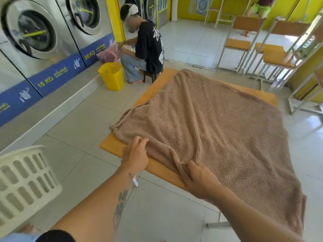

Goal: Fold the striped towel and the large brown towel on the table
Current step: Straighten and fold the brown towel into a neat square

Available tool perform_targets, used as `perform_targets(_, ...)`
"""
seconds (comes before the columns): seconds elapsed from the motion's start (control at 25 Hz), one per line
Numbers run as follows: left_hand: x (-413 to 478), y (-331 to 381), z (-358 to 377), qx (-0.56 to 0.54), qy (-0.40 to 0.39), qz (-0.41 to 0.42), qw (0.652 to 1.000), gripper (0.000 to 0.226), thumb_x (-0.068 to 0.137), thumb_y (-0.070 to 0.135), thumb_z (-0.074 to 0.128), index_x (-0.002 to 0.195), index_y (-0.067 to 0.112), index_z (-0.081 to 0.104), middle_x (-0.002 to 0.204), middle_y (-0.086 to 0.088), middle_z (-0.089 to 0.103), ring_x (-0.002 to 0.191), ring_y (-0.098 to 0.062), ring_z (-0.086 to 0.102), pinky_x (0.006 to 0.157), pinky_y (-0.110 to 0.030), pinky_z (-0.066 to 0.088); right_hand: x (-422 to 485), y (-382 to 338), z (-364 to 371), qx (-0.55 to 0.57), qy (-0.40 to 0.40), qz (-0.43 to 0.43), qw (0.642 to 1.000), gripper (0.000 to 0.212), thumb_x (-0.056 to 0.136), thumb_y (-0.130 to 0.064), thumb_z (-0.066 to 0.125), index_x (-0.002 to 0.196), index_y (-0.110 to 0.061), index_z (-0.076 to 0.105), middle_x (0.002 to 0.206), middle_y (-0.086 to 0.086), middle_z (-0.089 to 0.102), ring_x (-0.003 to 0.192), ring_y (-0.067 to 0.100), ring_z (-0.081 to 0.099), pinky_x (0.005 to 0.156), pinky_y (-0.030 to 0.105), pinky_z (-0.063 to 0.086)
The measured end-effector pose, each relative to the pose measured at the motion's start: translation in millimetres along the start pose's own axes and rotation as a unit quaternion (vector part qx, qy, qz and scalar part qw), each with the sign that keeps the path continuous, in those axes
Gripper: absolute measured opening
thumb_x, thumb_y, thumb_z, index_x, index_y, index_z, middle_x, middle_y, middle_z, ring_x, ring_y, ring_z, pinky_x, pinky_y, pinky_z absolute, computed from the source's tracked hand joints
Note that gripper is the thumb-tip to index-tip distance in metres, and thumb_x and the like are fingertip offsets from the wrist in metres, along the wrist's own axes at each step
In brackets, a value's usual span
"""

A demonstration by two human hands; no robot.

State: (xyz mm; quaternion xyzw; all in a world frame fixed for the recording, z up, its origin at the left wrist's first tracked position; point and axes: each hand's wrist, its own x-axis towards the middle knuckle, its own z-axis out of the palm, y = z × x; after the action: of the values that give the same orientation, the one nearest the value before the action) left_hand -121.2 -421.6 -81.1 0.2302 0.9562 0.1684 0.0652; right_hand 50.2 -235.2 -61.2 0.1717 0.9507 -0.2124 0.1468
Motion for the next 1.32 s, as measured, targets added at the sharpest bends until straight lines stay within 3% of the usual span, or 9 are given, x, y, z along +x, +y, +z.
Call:
perform_targets(0.16, 15, -13, 5, 0.044, -0.029, 0.056, 0.997, 0.037, 0.088, 0.008, 0.054, 0.120, 0.025, 0.060, 0.120, 0.007, 0.051, 0.110, -0.021, 0.045, 0.088, -0.036, 0.045, 20, -25, -7, 0.097, 0.001, 0.025, 0.995, 0.020, 0.082, -0.026, 0.046, 0.093, -0.021, 0.062, 0.087, -0.002, 0.066, 0.078, 0.021, 0.061, 0.072, 0.042, 0.055)
perform_targets(0.28, 20, -26, -5, 0.088, -0.009, 0.048, 0.995, 0.024, 0.079, 0.001, 0.052, 0.092, 0.020, 0.060, 0.100, 0.005, 0.052, 0.095, -0.021, 0.044, 0.075, -0.031, 0.039, 30, -32, -23, 0.196, -0.084, 0.017, 0.977, 0.028, 0.082, -0.014, 0.047, 0.094, -0.020, 0.072, 0.091, -0.004, 0.070, 0.088, 0.017, 0.065, 0.083, 0.036, 0.055)
perform_targets(0.44, 21, -60, -19, 0.154, 0.023, 0.029, 0.987, 0.030, 0.075, -0.001, 0.051, 0.093, 0.021, 0.060, 0.098, 0.005, 0.053, 0.093, -0.021, 0.042, 0.077, -0.033, 0.038, 46, -24, -23, 0.057, 0.053, 0.037, 0.996, 0.042, 0.090, -0.012, 0.049, 0.127, -0.029, 0.056, 0.118, -0.001, 0.052, 0.116, 0.022, 0.049, 0.097, 0.040, 0.049)
perform_targets(0.6, 24, -70, -34, 0.212, 0.025, -0.055, 0.975, 0.024, 0.081, 0.003, 0.052, 0.095, 0.022, 0.055, 0.105, 0.002, 0.052, 0.103, -0.023, 0.045, 0.084, -0.038, 0.038, 61, -18, -25, -0.063, -0.004, 0.041, 0.997, 0.045, 0.094, -0.037, 0.059, 0.135, -0.031, 0.044, 0.132, 0.004, 0.041, 0.123, 0.028, 0.041, 0.096, 0.047, 0.049)
perform_targets(0.72, 29, -61, -31, 0.161, 0.043, -0.019, 0.986, 0.020, 0.080, 0.009, 0.057, 0.095, 0.022, 0.058, 0.107, 0.000, 0.049, 0.105, -0.024, 0.046, 0.088, -0.040, 0.038, 70, -13, -23, -0.045, 0.034, 0.027, 0.998, 0.007, 0.093, -0.027, 0.060, 0.099, -0.026, 0.057, 0.110, -0.001, 0.053, 0.105, 0.026, 0.055, 0.074, 0.039, 0.049)
perform_targets(0.8, 25, -46, -17, 0.096, 0.019, 0.042, 0.994, 0.025, 0.082, 0.011, 0.055, 0.102, 0.024, 0.060, 0.108, 0.002, 0.048, 0.103, -0.022, 0.043, 0.091, -0.039, 0.038, 71, -10, -30, 0.000, 0.081, 0.027, 0.996, 0.015, 0.091, -0.018, 0.060, 0.080, -0.027, 0.059, 0.091, -0.006, 0.061, 0.083, 0.020, 0.061, 0.064, 0.034, 0.050)
perform_targets(0.96, 20, -36, 2, 0.076, -0.017, 0.040, 0.996, 0.036, 0.085, 0.014, 0.056, 0.117, 0.030, 0.055, 0.107, 0.003, 0.044, 0.101, -0.019, 0.041, 0.095, -0.043, 0.039, 76, 6, -55, 0.085, 0.130, 0.063, 0.986, 0.023, 0.088, -0.006, 0.056, 0.081, -0.021, 0.072, 0.073, -0.006, 0.067, 0.062, 0.014, 0.064, 0.050, 0.030, 0.052)
perform_targets(1.16, 21, -32, -5, 0.126, 0.011, -0.023, 0.992, 0.026, 0.079, 0.002, 0.056, 0.096, 0.022, 0.056, 0.101, 0.000, 0.046, 0.101, -0.025, 0.046, 0.092, -0.042, 0.041, 71, 25, -61, -0.064, 0.060, 0.065, 0.994, 0.015, 0.089, -0.011, 0.059, 0.078, -0.020, 0.062, 0.078, -0.002, 0.064, 0.067, 0.016, 0.063, 0.061, 0.037, 0.059)
perform_targets(1.32, 11, -10, -5, 0.077, 0.096, -0.022, 0.992, 0.020, 0.079, 0.005, 0.057, 0.090, 0.020, 0.051, 0.094, -0.004, 0.049, 0.090, -0.028, 0.048, 0.081, -0.044, 0.042, 48, 48, -59, -0.042, 0.043, 0.039, 0.997, 0.020, 0.090, -0.036, 0.051, 0.105, -0.023, 0.057, 0.106, -0.001, 0.056, 0.100, 0.023, 0.056, 0.083, 0.045, 0.055)
